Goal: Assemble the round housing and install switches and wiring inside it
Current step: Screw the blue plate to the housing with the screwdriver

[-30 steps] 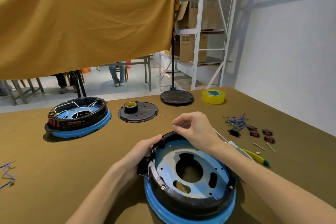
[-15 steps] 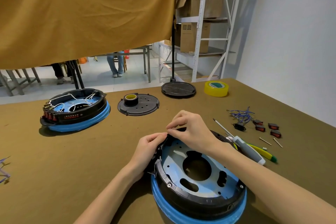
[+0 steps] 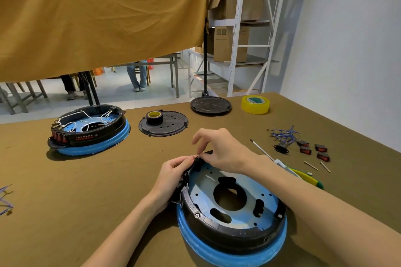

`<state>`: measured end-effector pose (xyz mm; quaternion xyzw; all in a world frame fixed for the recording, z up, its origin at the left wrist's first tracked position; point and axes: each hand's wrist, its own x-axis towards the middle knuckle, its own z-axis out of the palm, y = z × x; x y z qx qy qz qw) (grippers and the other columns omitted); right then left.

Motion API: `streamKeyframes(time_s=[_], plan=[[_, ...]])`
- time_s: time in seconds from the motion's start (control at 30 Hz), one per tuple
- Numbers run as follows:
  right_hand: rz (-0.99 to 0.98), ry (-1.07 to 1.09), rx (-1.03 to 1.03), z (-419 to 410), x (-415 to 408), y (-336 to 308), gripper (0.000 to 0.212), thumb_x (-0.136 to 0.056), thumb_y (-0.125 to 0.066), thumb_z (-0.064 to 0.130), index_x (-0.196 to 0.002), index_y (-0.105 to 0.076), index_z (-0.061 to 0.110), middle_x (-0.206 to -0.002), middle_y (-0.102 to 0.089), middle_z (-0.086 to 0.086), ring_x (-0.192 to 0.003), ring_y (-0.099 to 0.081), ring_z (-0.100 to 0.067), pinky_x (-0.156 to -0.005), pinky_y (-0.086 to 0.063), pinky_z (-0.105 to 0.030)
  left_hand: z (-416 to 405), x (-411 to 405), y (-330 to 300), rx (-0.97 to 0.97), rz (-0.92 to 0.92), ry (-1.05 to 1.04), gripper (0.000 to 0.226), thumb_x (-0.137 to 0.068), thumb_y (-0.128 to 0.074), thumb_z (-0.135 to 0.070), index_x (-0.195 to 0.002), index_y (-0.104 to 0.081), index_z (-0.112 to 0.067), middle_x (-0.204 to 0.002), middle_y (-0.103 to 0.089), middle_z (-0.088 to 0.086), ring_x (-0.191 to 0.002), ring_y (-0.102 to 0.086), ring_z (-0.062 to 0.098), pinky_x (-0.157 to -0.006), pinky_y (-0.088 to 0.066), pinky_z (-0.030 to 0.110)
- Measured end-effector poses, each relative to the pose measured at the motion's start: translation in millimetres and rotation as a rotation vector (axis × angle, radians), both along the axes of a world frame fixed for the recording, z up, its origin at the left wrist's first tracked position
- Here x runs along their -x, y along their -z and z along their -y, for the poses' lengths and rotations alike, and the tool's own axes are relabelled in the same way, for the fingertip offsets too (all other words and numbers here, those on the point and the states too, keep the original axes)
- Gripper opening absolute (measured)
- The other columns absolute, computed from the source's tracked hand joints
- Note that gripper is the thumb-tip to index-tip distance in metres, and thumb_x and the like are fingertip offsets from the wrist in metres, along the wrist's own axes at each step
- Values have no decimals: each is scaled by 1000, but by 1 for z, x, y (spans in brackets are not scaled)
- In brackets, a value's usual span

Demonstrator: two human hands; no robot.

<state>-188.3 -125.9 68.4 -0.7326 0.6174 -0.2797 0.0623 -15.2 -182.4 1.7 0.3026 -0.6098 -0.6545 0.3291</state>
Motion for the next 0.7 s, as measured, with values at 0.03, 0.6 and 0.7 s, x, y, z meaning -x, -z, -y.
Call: streamKeyframes(time_s=[0.03,0.6,0.7], plan=[[-19,-9,-30,1,-1,-2,37,-90,-72,4,-121,-61,21,-95,-74,5,-92,-66,-9,-93,-54,-33,0,0,0,4,0,3,24,-102,-58,-35,-106,-82,-30,-107,-79,2,-101,-74,17,-84,-56,27],[-71,-16,-1,-4,5,3,22,-89,-71,10,-107,-79,21,-106,-73,5,-98,-63,-8,-91,-55,-35,3,-1,5,151,-20,-60,18,-99,-65,-28,-109,-80,-26,-103,-79,-3,-100,-74,12,-79,-58,19],[-117,-13,0,-9,5,9,21,-93,-67,14,-105,-81,24,-113,-70,6,-104,-59,-11,-94,-52,-38,6,-4,4,348,19,-129,13,-97,-70,-21,-106,-78,-25,-100,-79,-5,-97,-75,12,-79,-60,23]])
